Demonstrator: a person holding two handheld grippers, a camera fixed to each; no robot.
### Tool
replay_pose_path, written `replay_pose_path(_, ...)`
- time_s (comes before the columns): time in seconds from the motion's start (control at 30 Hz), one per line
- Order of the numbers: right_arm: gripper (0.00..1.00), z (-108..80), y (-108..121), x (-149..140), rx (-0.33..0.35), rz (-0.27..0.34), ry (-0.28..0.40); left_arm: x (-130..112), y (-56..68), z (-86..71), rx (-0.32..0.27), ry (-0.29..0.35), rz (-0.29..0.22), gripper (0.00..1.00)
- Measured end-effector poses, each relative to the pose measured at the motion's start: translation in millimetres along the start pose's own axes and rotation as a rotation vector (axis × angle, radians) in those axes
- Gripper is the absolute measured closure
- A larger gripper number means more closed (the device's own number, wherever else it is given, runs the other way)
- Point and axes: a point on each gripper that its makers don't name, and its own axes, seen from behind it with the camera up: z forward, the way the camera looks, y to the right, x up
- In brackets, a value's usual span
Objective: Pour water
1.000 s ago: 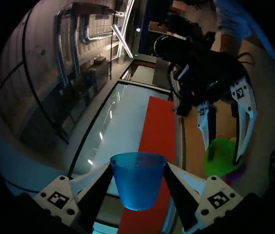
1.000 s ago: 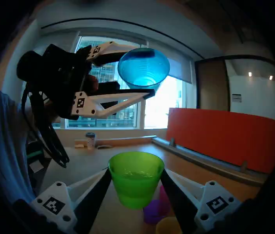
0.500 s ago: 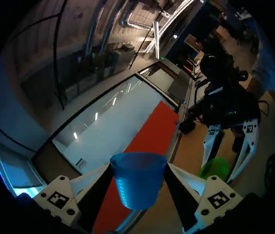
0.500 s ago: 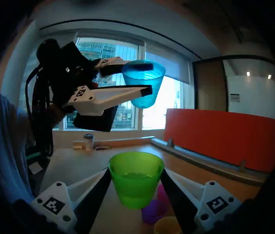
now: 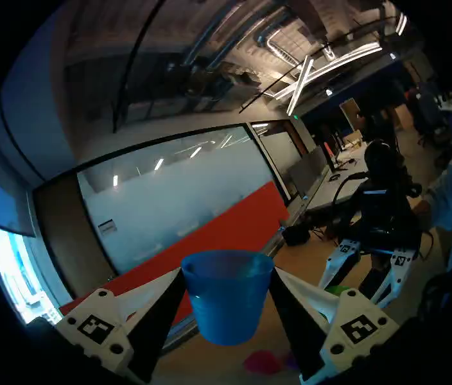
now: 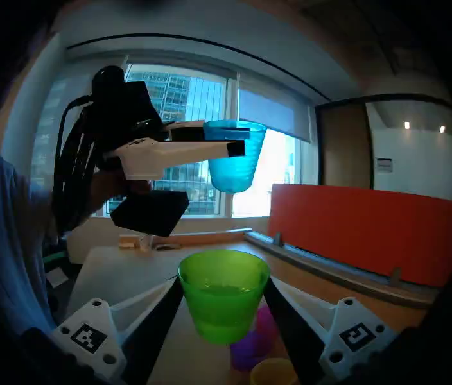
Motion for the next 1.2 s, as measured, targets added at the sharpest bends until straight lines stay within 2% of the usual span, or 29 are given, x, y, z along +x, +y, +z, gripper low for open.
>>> replay_pose_path(0.27,0.10,-1.4,-3,5,-0.002,-0.003,0.007,-5,-10.5,0.5,-0.010,-0.005,-0.207,0.13)
replay_pose_path(0.47,0.11,-3.3,-4,7,-0.003,-0.007,0.008,-2,-6.5,3.3,-0.064,0.006,-0.367,0.13)
replay_pose_path(0.57,0.11,-3.4,-4,7,-0.003,-0.010,0.007,-4,-5.9,4.5,-0.079,0.008,-0.411,0.13)
replay_pose_path(0.9,0.11,-5.1,-6,7,0.002,-0.013,-0.001,-22,-5.2,1.6,-0.087,-0.030,-0.428,0.12)
replay_pose_path(1.2,0.11,-13.8,0,2,-0.009,0.005,-0.032,-56,-0.5,-10.9,-0.076,-0.094,-0.387,0.12)
